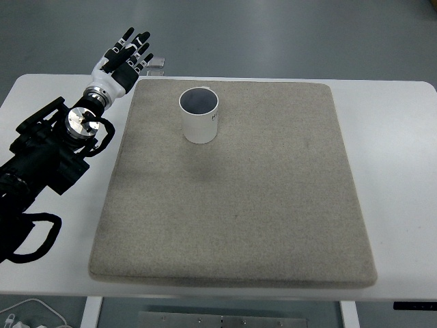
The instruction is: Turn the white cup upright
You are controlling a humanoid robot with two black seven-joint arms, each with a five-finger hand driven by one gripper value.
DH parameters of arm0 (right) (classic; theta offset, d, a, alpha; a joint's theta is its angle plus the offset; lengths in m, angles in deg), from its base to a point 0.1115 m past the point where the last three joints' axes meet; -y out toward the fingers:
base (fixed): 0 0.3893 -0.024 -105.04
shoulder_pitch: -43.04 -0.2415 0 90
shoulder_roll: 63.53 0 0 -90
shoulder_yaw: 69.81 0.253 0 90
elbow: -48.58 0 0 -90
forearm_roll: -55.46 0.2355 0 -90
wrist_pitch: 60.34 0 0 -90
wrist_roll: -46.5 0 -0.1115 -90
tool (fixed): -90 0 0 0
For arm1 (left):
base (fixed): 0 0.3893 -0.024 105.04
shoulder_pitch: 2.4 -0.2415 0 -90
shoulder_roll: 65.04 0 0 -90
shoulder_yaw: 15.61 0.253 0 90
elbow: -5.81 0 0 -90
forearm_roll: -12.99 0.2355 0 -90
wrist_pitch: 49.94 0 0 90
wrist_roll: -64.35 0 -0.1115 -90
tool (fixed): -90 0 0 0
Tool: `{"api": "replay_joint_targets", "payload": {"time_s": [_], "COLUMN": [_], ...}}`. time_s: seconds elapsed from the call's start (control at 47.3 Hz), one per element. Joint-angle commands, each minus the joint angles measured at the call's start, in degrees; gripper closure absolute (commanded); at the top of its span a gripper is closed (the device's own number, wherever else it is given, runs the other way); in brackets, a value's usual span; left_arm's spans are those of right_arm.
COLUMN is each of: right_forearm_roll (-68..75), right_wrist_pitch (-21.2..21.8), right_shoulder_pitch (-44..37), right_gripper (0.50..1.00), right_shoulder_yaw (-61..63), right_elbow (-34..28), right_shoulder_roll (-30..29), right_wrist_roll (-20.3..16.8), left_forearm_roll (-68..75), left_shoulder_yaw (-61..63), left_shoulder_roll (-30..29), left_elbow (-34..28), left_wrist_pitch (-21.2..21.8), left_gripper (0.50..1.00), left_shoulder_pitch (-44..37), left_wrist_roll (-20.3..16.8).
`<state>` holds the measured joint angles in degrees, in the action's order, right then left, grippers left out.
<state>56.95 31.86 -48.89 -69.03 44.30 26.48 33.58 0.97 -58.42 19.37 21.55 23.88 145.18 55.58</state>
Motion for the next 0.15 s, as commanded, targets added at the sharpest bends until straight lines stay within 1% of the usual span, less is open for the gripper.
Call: {"api": "replay_joint_targets", "payload": {"time_s": [0.0,0.127], "right_forearm_roll": [0.00,0.00], "right_wrist_pitch": [0.01,-0.08], "right_shoulder_pitch": [-0.01,-0.01], "right_gripper": [0.570,0.570], "right_shoulder_yaw": [0.01,0.01], "right_elbow": [-0.12,-0.12], "right_shoulder_roll": [0.00,0.00], "right_wrist_roll": [0.00,0.00], "left_forearm_roll": [0.06,0.06], "left_shoulder_yaw": [0.01,0.01], "left_shoulder_roll": [0.05,0.05], "left_elbow": [0.00,0.00], "left_wrist_pitch": [0.01,0.01], "left_gripper": [0.506,0.506], "left_shoulder_pitch": [0.08,-0.01], "left_wrist_roll": [-0.02,-0.11]}}
